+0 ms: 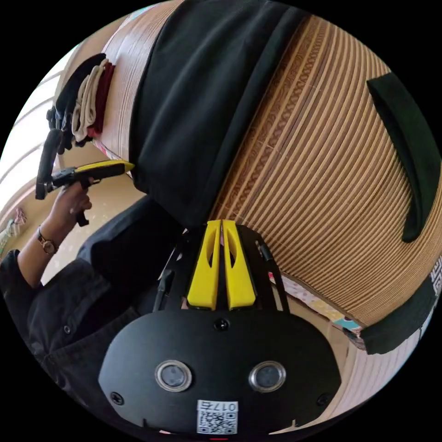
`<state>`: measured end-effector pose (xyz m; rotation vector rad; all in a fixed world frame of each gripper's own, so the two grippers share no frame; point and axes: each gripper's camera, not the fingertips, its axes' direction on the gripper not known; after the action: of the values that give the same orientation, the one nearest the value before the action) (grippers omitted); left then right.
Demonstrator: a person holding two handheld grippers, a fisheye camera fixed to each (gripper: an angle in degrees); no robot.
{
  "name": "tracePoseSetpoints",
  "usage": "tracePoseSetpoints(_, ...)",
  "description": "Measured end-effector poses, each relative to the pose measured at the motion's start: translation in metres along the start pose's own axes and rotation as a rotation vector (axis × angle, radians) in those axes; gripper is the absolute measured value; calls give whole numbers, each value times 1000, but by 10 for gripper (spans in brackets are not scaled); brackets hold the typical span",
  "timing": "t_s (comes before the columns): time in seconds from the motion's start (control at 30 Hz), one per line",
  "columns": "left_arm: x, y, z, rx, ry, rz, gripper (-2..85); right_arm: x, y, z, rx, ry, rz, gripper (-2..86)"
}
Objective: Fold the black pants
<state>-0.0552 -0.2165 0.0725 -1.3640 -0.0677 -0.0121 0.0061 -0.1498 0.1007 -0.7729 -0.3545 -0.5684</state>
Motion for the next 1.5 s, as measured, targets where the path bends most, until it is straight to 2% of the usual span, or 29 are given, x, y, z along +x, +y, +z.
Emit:
tracePoseSetpoints(0.07, -2, 5, 0, -7, -8, -77, -3, 23, 19, -37, 175, 151, 58, 99)
tracePoseSetpoints(0.1, -3, 8, 7, -60, -87, -143, -5, 30, 21, -47, 213, 193, 89, 110)
tracePoseSetpoints(0.17, -1, 17, 23, -118, -136, -161, -6, 63, 24, -85, 335, 278, 190, 144)
tracePoseSetpoints(0.23, 3, 29, 34, -112, -58, -159, -6, 88, 24, -103, 398, 331, 240, 158)
tracePoseSetpoints(0.3, 11, 48, 41, -62, 17, -177, -5, 114, 21, -104, 383, 378, 272, 162)
tracePoseSetpoints(0.33, 14, 52, 43, -55, 29, -178, -5, 135, 14, -92, 293, 362, 269, 162)
tracePoseSetpoints(0.4, 26, 63, 54, -73, 59, -143, -5, 154, 23, -90, 293, 322, 245, 155)
tracePoseSetpoints(0.5, 41, 65, 55, -91, 13, -63, -5, 178, 43, -102, 276, 233, 321, 90)
tracePoseSetpoints(0.53, 43, 64, 53, -86, 0, -47, -5, 189, 55, -108, 281, 165, 365, 53)
tracePoseSetpoints(0.6, 48, 61, 47, -58, -32, -5, -5, 205, 88, -121, 408, -60, 311, 44)
tracePoseSetpoints(0.67, 48, 61, 44, -42, -23, 1, -5, 242, 163, -131, 707, -559, 210, 38)
tracePoseSetpoints(0.7, 47, 62, 42, -30, -12, -2, -5, 255, 185, -129, 789, -695, 203, 36)
tracePoseSetpoints(0.77, 44, 65, 41, -15, 2, -5, -5, 303, 278, -94, 1113, -1094, 290, 31)
tracePoseSetpoints(0.8, 43, 67, 42, -10, 6, -7, -5, 312, 301, -81, 1177, -1137, 344, 30)
tracePoseSetpoints(0.87, 39, 71, 43, -1, 16, -15, -5, 338, 380, -19, 1285, -1147, 661, 24)
tracePoseSetpoints(0.97, 33, 69, 36, 26, 29, -33, -3, 350, 437, 51, 1206, -1234, 1015, 17)
tracePoseSetpoints(1.0, 33, 67, 30, 43, 23, -33, -1, 349, 442, 55, 1192, -1224, 1029, 16)
tracePoseSetpoints(1.13, 45, 64, 10, 123, 45, 31, 13, 330, 445, 33, 1151, -1081, 911, 14)
tracePoseSetpoints(1.23, 69, 63, -2, 161, 182, 128, 46, 306, 438, -12, 1171, -946, 787, 14)
tracePoseSetpoints(1.33, 103, 64, -17, 181, 385, 267, 67, 262, 414, -72, 1165, -823, 435, 14)
tracePoseSetpoints(1.4, 129, 69, -31, 190, 541, 369, 100, 226, 391, -99, 1092, -746, 199, 15)
tracePoseSetpoints(1.47, 142, 72, -41, 203, 621, 424, 127, 172, 356, -117, 935, -606, -70, 16)
tracePoseSetpoints(1.5, 147, 74, -45, 219, 642, 439, 140, 159, 348, -117, 892, -569, -123, 16)
